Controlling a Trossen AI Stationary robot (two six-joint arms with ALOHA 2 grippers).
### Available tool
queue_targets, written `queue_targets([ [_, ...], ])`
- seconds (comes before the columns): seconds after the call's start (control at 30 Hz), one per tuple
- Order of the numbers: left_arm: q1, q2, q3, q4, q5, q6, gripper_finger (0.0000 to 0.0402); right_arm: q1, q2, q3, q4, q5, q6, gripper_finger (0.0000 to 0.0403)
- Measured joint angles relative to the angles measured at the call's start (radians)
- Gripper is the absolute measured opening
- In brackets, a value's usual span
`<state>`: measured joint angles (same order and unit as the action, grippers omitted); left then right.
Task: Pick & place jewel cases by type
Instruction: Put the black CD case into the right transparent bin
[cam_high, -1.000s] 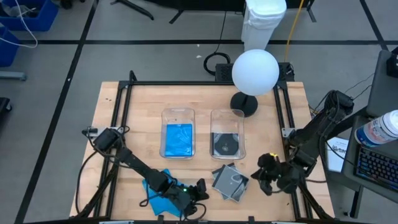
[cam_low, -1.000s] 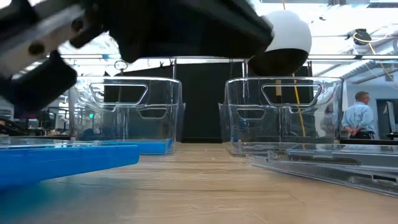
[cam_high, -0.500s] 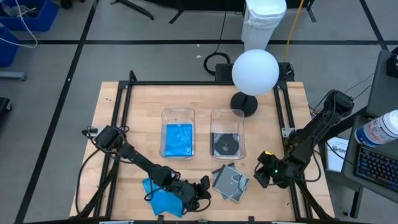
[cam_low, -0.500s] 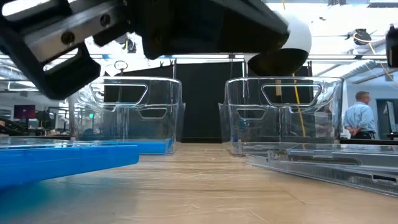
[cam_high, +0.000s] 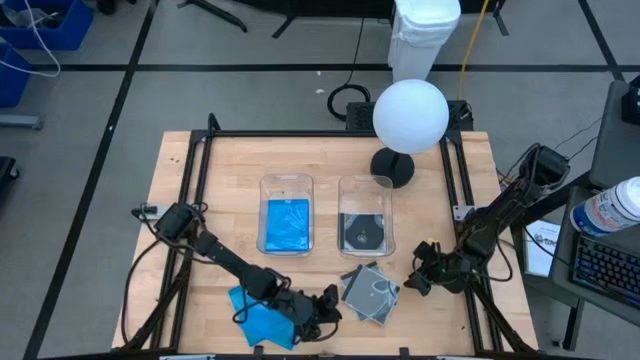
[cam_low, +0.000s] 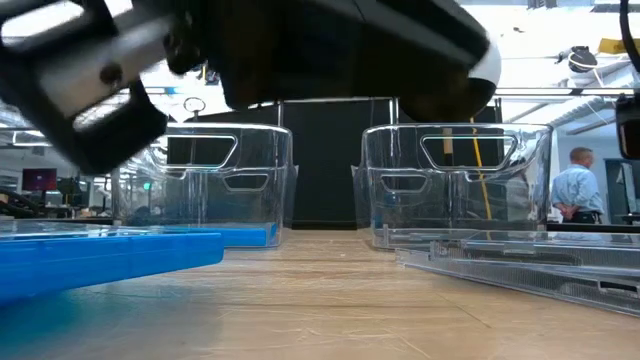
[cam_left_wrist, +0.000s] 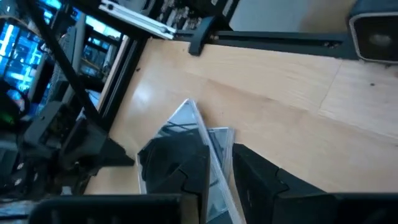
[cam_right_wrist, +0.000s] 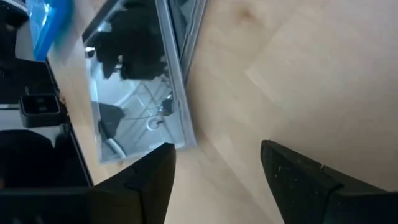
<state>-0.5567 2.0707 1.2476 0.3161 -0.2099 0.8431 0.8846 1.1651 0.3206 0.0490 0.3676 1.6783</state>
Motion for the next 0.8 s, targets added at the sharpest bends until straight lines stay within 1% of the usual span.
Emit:
queue_targets([
  [0.13,0.006,0.050,0.000,0.050,-0.005,0.051,0.0078,-0.036,0.000,0.000,0.031,0.001,-0.054,0.0220],
  [0.23,0.008,0.080,0.002,0.102,-0.028,0.099,0.0077,-0.061,0.000,0.000,0.061,0.002,-0.100,0.0218],
  [0.33,0.008,0.103,0.002,0.148,-0.077,0.094,0.0077,-0.081,0.001,0.000,0.056,-0.002,-0.122,0.0217],
  [0.4,0.009,0.106,0.001,0.146,-0.107,0.090,0.0077,-0.091,0.000,0.000,0.053,-0.003,-0.132,0.0217],
  [0.57,0.010,0.104,0.002,0.150,-0.128,0.100,0.0077,-0.101,0.000,0.000,0.053,-0.004,-0.150,0.0217],
  [0.6,0.008,0.104,0.007,0.138,-0.135,0.101,0.0077,-0.101,0.000,0.000,0.053,-0.004,-0.153,0.0217],
  [0.67,0.007,0.103,0.041,0.057,-0.138,0.101,0.0077,-0.101,0.001,0.000,0.053,-0.004,-0.154,0.0217],
  [0.8,0.018,0.129,0.172,-0.201,-0.124,0.072,0.0076,-0.101,0.001,0.000,0.053,-0.004,-0.153,0.0217],
])
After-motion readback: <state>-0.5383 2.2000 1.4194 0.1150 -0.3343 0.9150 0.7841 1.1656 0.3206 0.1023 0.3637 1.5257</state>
